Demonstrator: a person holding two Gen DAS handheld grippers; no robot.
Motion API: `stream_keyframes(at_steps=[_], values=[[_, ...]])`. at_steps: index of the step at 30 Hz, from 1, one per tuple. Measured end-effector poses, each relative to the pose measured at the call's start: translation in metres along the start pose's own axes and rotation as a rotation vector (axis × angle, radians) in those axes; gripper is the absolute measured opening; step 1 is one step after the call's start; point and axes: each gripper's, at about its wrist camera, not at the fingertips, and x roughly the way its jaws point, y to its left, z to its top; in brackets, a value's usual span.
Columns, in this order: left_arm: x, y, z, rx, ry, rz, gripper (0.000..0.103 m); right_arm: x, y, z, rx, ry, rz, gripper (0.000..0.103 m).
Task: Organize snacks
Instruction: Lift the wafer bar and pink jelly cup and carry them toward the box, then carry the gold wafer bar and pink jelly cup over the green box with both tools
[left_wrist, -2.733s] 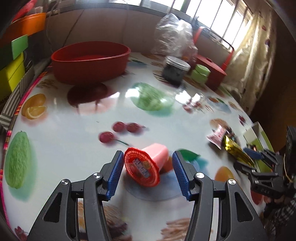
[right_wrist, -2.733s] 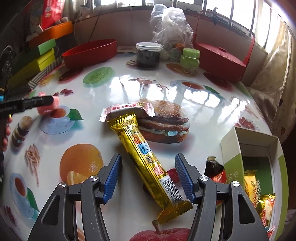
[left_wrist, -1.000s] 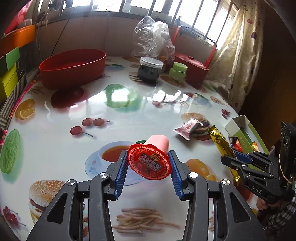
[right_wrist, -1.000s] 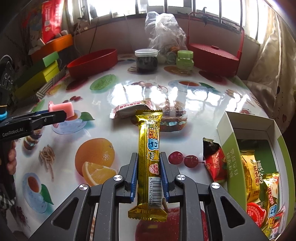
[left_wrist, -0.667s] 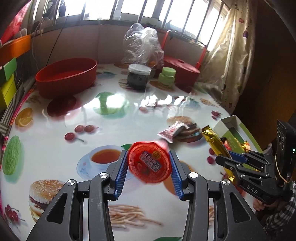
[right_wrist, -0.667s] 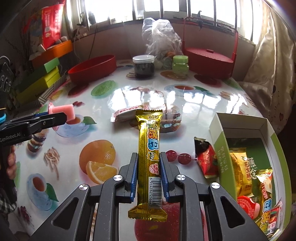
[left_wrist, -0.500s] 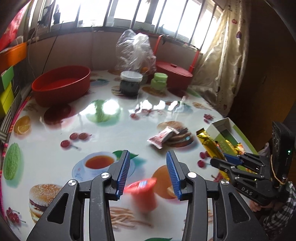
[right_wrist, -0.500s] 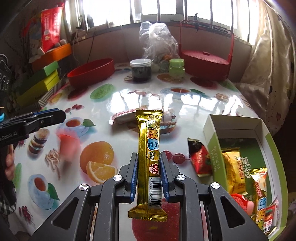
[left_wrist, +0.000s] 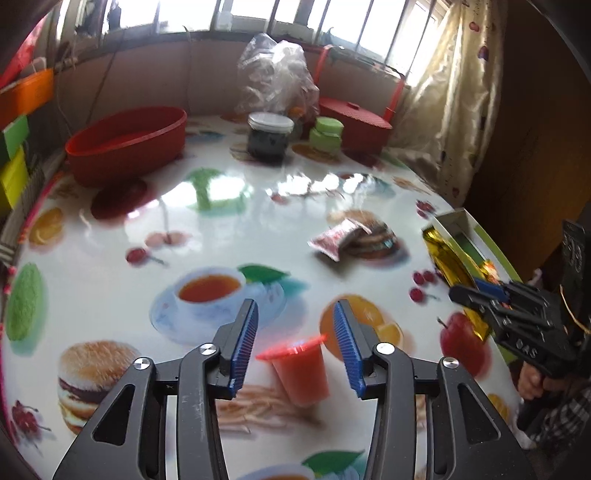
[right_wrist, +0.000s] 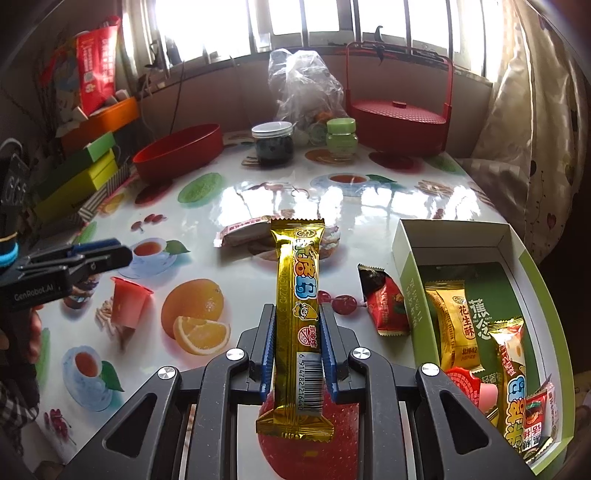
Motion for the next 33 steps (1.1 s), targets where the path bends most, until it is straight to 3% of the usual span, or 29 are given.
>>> stream_keyframes(at_steps=[12, 23, 25, 33], values=[[0.021, -0.009, -0.026, -0.008, 0.089, 0.055, 0.048, 0.0, 0.003, -0.005, 0.001, 0.004, 0.012, 0.021], [0.028, -0.014, -0.026, -0.038, 0.064, 0.121, 0.048, 0.0, 0.003, -0.007, -0.001, 0.006, 0.016, 0.021], [0.027, -0.014, -0.026, -0.044, 0.063, 0.11, 0.044, 0.001, 0.003, -0.007, 0.002, 0.005, 0.015, 0.021], [0.025, -0.018, -0.027, -0.05, 0.051, 0.1, 0.042, 0.0, 0.003, -0.009, 0.012, 0.002, 0.014, 0.021]])
